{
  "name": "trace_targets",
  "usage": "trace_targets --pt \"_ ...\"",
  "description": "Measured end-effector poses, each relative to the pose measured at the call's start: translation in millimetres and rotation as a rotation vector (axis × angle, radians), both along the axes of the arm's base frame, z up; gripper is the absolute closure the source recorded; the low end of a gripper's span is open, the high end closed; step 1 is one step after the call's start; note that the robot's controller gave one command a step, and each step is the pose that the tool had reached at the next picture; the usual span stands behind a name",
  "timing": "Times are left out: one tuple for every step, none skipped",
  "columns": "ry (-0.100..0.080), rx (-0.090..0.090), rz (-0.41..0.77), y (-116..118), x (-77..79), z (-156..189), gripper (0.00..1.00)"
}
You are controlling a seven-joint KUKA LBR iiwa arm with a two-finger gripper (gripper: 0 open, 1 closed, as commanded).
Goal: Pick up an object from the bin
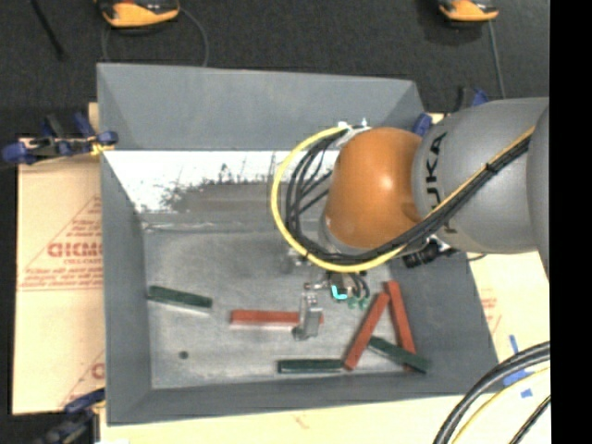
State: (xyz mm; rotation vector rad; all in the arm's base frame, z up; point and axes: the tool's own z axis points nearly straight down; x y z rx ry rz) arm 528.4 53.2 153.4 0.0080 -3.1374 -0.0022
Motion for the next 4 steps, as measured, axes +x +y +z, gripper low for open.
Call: trace_targets --pt "-0.003 -0.002 0.106 7 22.6 -87 0.0" --pt "-0.009 0.0 0.103 8 24.4 -82 1.0" --pt "-0.017 -0.002 0.115 2 39.2 108 1.0" --pt "-0.009 -0.001 0.114 3 37.6 103 0.0"
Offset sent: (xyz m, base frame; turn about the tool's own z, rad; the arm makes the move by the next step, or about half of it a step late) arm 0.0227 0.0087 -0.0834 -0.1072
